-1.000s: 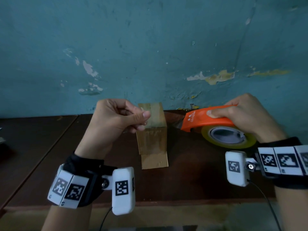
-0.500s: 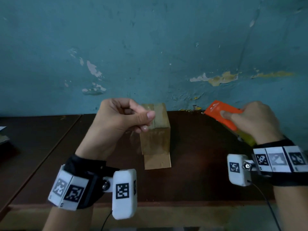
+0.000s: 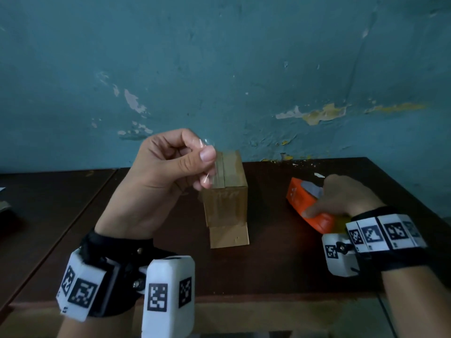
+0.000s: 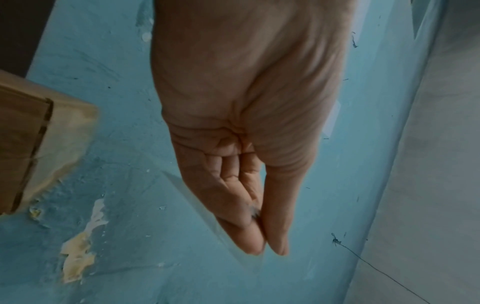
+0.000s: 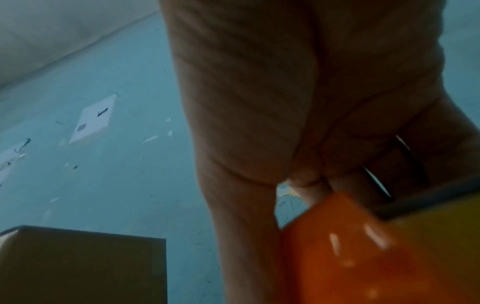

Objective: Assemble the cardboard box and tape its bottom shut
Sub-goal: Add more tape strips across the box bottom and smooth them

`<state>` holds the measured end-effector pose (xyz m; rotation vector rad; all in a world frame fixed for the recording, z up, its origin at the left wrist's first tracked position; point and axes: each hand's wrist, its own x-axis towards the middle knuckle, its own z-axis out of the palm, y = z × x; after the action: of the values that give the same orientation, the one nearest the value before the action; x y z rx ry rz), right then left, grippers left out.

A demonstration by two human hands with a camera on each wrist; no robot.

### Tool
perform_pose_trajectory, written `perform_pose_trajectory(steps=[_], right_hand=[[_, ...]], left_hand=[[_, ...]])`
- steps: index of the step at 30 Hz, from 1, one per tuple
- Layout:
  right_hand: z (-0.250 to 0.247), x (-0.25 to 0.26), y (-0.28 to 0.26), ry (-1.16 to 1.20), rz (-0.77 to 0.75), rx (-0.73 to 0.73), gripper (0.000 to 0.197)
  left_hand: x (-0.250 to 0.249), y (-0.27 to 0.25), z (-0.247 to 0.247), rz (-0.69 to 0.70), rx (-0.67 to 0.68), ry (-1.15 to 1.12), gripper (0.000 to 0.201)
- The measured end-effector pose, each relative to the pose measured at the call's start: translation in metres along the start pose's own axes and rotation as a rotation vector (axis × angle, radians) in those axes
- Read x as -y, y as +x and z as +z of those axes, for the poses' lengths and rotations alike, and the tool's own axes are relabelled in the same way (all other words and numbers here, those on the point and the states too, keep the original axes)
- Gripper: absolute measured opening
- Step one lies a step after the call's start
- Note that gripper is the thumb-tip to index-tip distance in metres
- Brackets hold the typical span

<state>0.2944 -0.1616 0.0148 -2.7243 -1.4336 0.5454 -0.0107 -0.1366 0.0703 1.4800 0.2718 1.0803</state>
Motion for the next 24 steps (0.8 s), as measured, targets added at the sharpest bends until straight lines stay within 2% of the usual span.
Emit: perform_pose_trajectory(steps=[5, 9, 15, 20, 24], right_hand=[[0.003, 0.000, 0.003, 0.024, 0.000, -0.009, 0.071], [0.004, -0.002, 0.007, 0.045, -0.010, -0.037, 0.057], [-0.002, 0.003, -0.004, 0.160, -0.048, -0.385, 0.057], [0.002, 0.012, -0.007, 0.350, -0.168, -0.496, 0.045], [0.006, 0.013, 0.001, 0.511, -0.286, -0.532, 0.036]], left_hand=[[0.002, 0.001, -0.001, 0.000, 0.017, -0.028, 0.025], [0.005, 0.002, -0.002, -0.006, 0.012, -0.020, 0.023], [0.011, 0.004, -0.006, -0.011, 0.017, -0.035, 0.023], [0.016, 0.005, -0.007, -0.019, 0.019, -0.039, 0.023], [0.018, 0.006, -0.007, -0.020, 0.024, -0.043, 0.021]])
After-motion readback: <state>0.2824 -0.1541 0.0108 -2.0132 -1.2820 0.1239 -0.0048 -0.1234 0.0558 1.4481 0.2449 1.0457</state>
